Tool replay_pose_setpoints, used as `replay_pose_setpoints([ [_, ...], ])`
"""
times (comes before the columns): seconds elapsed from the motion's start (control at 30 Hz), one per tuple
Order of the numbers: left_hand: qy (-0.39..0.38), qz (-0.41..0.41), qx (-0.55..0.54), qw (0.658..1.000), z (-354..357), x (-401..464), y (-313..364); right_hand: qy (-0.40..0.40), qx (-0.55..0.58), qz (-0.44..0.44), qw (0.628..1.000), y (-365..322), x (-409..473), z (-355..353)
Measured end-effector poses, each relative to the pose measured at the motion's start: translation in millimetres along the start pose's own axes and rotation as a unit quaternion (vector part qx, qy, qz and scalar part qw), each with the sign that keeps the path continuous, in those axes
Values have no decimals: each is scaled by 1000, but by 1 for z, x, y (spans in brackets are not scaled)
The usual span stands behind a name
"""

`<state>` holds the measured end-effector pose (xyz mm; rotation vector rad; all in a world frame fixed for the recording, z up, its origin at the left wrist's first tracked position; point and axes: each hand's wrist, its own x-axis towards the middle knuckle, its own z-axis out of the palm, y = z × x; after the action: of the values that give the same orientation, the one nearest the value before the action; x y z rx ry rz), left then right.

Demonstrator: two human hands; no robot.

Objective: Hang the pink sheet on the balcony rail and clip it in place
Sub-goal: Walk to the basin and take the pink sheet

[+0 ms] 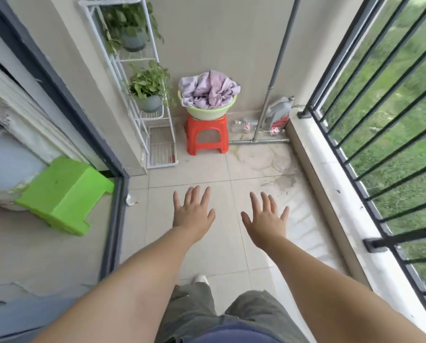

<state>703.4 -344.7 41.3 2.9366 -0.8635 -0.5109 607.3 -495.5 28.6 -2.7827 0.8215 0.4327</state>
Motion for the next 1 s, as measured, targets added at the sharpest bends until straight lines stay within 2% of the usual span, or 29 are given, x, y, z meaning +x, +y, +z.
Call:
replay_pose_setpoints([
  [0.23,-11,6,-11,1000,-45,134,-25,-5,17,13,1000,-39,129,-38],
  [0.43,1,-25,-7,1000,-77,281,-46,-1,7,-6,1000,-51,284,-76],
  [0.57,17,-52,-43,998,-114,378,-47,10,-3,-19,1000,-57,393,-123],
  [0.8,-34,-54,-48,997,-139,498,-65,-35,-11,-40,999,-85,519,-157],
  [1.0,-58,-54,-55,995,-146,611,-103,-59,-7,-14,998,-108,627,-157],
])
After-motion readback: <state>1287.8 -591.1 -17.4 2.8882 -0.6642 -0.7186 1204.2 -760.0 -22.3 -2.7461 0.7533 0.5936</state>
